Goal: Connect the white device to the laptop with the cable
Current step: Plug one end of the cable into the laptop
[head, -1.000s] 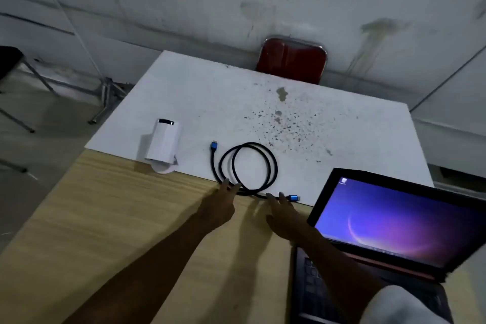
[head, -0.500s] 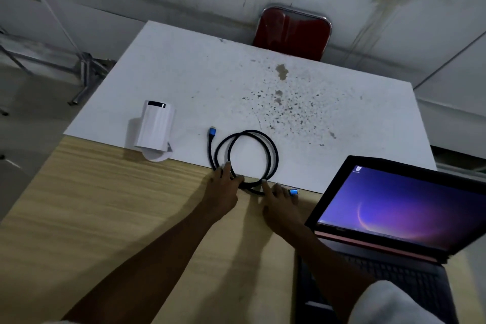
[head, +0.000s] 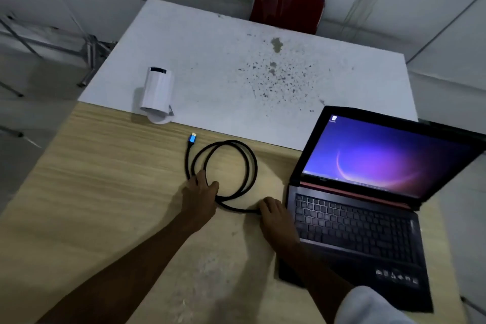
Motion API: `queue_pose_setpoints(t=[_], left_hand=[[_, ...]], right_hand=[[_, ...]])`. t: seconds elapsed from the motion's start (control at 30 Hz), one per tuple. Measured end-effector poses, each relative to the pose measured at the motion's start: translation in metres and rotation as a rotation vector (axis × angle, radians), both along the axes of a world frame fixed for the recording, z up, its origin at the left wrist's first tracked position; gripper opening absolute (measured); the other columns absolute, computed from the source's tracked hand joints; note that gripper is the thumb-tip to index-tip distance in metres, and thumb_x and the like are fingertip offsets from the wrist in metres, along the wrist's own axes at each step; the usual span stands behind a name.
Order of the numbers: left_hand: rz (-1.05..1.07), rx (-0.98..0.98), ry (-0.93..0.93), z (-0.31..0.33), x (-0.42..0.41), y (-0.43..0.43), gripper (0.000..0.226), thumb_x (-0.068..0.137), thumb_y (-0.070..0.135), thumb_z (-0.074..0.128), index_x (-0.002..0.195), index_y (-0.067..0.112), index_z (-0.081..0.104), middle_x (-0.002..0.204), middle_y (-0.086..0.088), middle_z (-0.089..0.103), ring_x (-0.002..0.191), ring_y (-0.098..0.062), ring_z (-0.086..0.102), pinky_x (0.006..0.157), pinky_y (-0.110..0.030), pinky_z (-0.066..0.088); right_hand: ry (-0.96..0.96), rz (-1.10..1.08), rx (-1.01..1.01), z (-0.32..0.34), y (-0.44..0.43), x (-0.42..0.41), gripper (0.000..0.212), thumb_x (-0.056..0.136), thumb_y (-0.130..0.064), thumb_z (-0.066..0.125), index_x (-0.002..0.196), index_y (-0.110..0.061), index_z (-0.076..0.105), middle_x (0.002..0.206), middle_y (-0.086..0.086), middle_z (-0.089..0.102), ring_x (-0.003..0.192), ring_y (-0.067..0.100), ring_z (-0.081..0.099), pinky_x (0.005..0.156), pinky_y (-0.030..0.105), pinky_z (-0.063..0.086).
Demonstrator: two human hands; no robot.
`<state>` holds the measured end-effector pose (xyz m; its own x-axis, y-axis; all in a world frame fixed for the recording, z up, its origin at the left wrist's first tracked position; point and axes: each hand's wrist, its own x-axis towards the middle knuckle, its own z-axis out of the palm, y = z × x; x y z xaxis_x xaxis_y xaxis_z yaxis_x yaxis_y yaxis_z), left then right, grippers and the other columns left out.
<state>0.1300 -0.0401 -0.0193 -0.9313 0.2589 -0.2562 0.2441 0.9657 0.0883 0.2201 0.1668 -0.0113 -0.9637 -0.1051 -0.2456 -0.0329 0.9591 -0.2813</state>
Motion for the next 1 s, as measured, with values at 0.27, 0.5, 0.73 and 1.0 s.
queue_pose_setpoints(t=[0.27, 0.5, 0.73, 1.0], left_hand=[[-0.317, 0.08, 0.091, 0.006, 0.052, 0.057, 0.045, 0.066, 0.019, 0.076, 0.109, 0.023, 0.063, 0.131, -0.015, 0.055, 0.12, -0.036, 0.047, 0.093, -0.054, 0.045], [-0.372, 0.158, -0.027, -0.002, 0.066, 0.09, 0.043, 0.078, 0.031, 0.071, 0.118, 0.024, 0.056, 0.105, -0.005, 0.062, 0.095, -0.029, 0.059, 0.079, -0.042, 0.046], [-0.232, 0.271, -0.055, -0.012, 0.064, 0.101, 0.017, 0.086, 0.024, 0.065, 0.103, 0.024, 0.06, 0.099, -0.001, 0.063, 0.092, -0.027, 0.059, 0.078, -0.042, 0.045], [-0.208, 0.538, -0.118, -0.025, 0.059, 0.104, 0.019, 0.094, 0.017, 0.056, 0.112, 0.019, 0.063, 0.105, -0.005, 0.063, 0.099, -0.026, 0.059, 0.082, -0.039, 0.038]], right_hand=[[0.069, -0.027, 0.09, 0.001, 0.025, 0.028, 0.042, 0.085, -0.013, 0.059, 0.126, -0.007, 0.053, 0.126, 0.016, 0.06, 0.123, 0.034, 0.054, 0.11, 0.048, 0.037], [-0.043, -0.132, 0.079, 0.001, 0.06, 0.034, 0.054, 0.098, -0.022, 0.042, 0.147, -0.007, 0.027, 0.158, 0.016, 0.025, 0.148, 0.033, 0.015, 0.119, 0.049, 0.012], [-0.137, -0.112, 0.076, 0.006, 0.072, 0.026, 0.072, 0.095, -0.031, 0.049, 0.152, -0.012, 0.01, 0.163, 0.009, 0.007, 0.149, 0.034, -0.005, 0.12, 0.052, 0.005], [-0.213, -0.101, 0.081, 0.007, 0.079, 0.026, 0.084, 0.091, -0.041, 0.055, 0.152, -0.019, 0.002, 0.163, 0.004, -0.006, 0.146, 0.038, -0.016, 0.118, 0.056, 0.0]])
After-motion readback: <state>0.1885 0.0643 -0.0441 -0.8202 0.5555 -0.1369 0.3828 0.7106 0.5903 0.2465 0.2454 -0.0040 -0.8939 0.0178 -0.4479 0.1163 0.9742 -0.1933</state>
